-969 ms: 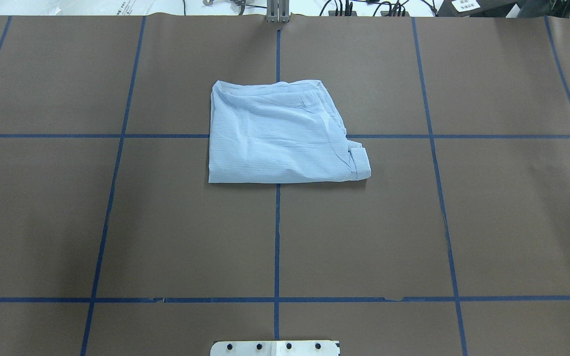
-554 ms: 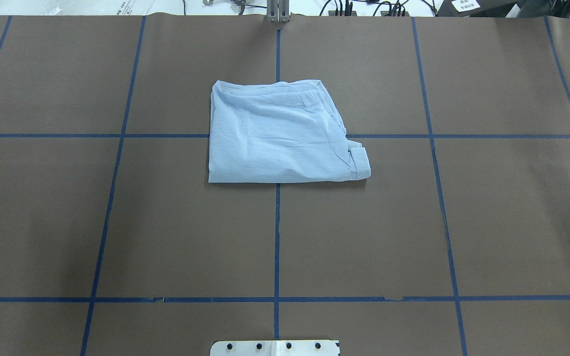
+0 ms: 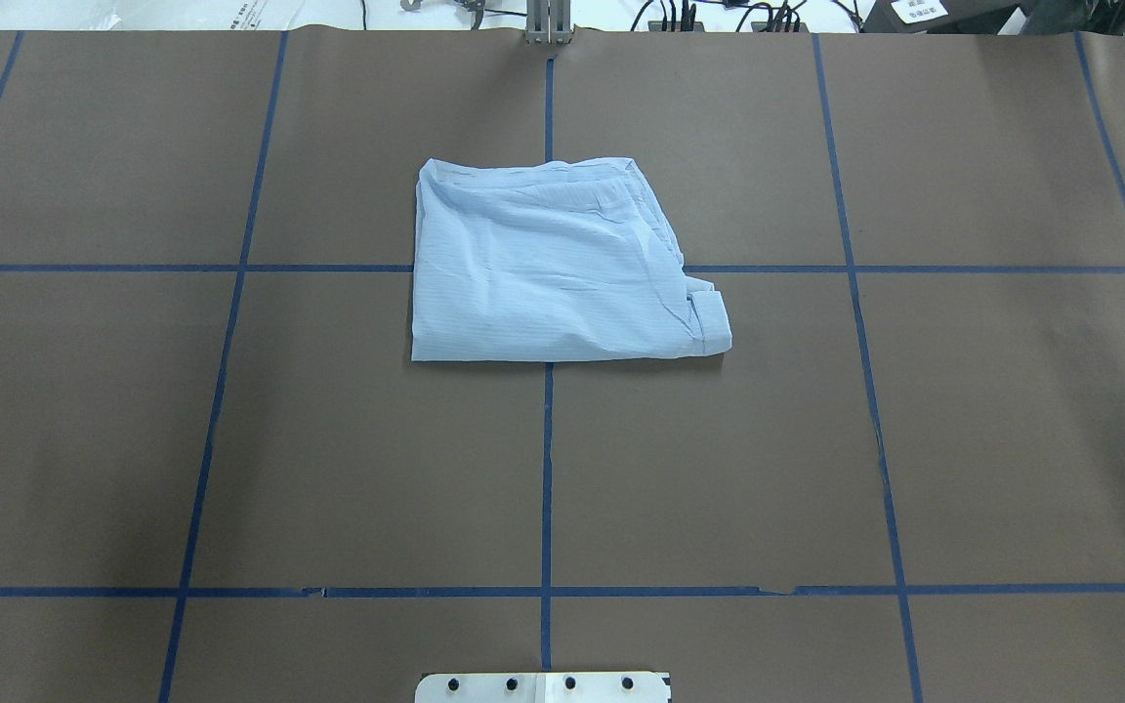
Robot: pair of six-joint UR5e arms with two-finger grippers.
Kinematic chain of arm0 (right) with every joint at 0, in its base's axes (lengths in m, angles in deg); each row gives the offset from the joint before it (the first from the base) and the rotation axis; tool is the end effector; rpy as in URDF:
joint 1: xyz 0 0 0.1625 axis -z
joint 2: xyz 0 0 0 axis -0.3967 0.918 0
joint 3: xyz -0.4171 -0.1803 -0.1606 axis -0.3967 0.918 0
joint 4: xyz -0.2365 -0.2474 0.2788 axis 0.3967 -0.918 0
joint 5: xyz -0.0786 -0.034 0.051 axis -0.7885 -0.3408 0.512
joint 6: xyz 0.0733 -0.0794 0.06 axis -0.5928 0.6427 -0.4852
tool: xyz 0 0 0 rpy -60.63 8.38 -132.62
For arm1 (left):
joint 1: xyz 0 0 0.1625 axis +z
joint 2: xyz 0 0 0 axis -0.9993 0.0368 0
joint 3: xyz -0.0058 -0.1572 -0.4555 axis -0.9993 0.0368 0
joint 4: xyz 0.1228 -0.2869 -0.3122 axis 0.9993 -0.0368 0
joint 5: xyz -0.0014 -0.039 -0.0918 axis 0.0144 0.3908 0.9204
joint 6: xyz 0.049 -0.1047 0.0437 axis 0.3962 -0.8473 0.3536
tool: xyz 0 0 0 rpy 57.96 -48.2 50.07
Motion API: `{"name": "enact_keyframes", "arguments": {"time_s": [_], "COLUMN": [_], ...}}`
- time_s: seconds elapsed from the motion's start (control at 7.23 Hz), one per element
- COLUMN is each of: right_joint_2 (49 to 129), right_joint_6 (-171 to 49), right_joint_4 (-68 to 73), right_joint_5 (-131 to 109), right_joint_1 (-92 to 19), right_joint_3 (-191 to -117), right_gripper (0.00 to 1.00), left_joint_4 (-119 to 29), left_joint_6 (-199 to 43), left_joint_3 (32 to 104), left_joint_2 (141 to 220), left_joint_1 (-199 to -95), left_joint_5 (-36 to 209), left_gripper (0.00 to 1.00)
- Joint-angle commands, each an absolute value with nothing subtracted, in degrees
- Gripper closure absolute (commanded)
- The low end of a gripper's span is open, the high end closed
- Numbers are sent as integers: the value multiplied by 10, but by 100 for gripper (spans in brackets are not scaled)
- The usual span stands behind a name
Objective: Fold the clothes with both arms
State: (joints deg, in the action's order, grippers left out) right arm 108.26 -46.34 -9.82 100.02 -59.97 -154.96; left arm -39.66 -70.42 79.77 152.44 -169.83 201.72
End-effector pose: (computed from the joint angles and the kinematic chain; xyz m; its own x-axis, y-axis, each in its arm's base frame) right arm -0.0158 -0.5395 0.6833 0.7041 -0.1258 0.6989 0.0935 0.9920 0.0844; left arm 0.0240 -0.4756 0.6418 0.6431 0.2832 -0.7115 -0.0460 0.9417 0.3332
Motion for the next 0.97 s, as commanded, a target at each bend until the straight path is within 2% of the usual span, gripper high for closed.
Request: {"name": "enact_keyframes", "arguments": {"time_s": [0.0,0.83], "right_joint_2": [1086,1105], "right_joint_6": [-465,-466], "right_joint_4": [-98,-96], "right_joint_5": [997,984], "right_joint_1": [-599,-602], "right_joint_3": [-1547,-1556], "right_gripper": [0,0], "left_joint_4": [-397,-401], "left_joint_6": [-704,-704], "left_joint_3": [800,805], "left_joint_2": [1522,1526], "left_joint_1": [-1707,-1707], "left_joint_5": [2042,2042], "left_gripper": [0,0]}}
